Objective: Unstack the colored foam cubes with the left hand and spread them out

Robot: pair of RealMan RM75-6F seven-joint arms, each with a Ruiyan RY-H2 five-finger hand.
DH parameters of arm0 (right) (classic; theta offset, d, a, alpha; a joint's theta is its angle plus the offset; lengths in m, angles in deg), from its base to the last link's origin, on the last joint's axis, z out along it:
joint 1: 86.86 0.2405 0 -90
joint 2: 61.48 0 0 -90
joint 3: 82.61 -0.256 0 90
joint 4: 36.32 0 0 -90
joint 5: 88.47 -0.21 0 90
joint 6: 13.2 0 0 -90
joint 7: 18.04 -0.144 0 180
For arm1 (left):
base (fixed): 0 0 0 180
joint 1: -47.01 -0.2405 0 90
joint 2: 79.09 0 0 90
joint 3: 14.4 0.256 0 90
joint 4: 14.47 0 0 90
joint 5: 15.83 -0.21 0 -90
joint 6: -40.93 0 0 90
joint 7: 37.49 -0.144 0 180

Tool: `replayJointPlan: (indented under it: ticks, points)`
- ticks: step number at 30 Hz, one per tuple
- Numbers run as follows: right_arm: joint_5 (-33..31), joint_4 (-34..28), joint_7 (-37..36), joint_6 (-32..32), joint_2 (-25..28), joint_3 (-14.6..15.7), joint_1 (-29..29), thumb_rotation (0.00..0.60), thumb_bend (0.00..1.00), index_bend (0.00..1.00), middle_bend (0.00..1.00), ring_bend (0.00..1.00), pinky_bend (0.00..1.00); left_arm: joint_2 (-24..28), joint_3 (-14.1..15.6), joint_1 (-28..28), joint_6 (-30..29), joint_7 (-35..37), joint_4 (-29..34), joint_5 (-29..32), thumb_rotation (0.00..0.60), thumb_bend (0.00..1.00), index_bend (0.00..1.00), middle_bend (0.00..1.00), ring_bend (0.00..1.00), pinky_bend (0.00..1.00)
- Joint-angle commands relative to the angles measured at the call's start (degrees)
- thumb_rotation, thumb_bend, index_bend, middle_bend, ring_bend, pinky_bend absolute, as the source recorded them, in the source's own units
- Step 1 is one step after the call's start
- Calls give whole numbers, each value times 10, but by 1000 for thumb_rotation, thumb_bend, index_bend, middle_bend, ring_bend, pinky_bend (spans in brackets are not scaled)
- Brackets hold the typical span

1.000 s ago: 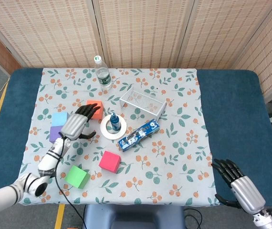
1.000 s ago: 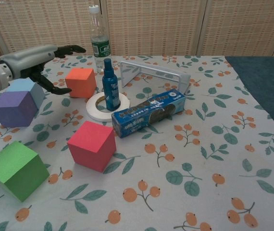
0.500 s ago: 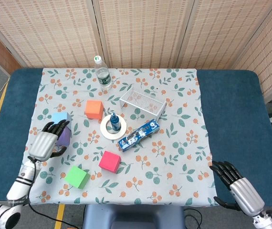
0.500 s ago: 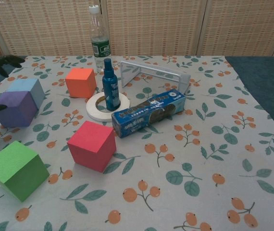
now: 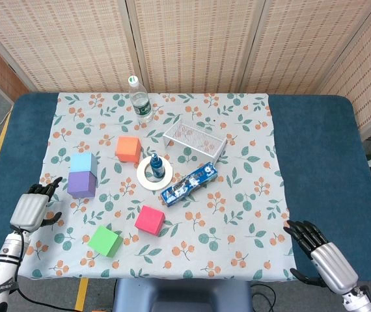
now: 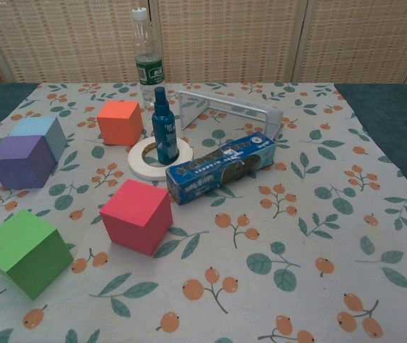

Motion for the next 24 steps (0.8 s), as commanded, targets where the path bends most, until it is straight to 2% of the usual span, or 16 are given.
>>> replayJointPlan:
  ticks: [1, 16, 20, 24]
  points:
    - [-3, 0, 0, 1, 0, -2, -1, 600, 160, 0, 0, 0, 0, -10, -2, 0, 15, 2, -13, 5, 600, 285, 0, 283, 293, 224]
    - [-7, 0, -3, -9, 0, 0, 3, 600, 160, 0, 0, 0, 0, -43, -19, 19, 43, 22, -53, -11, 600, 285, 0, 268, 284, 225]
    - [-12, 0, -4, -11, 1, -2, 3, 600, 160, 0, 0, 0, 0, -57, -25, 29, 35, 32, -50, -32, 600, 289, 0, 223, 284, 224]
    - [-13, 0, -7, -14, 2, -1, 5, 600, 160, 0, 0, 0, 0, -70, -29, 40, 18, 30, -35, -59, 600, 287, 0, 218, 284, 222]
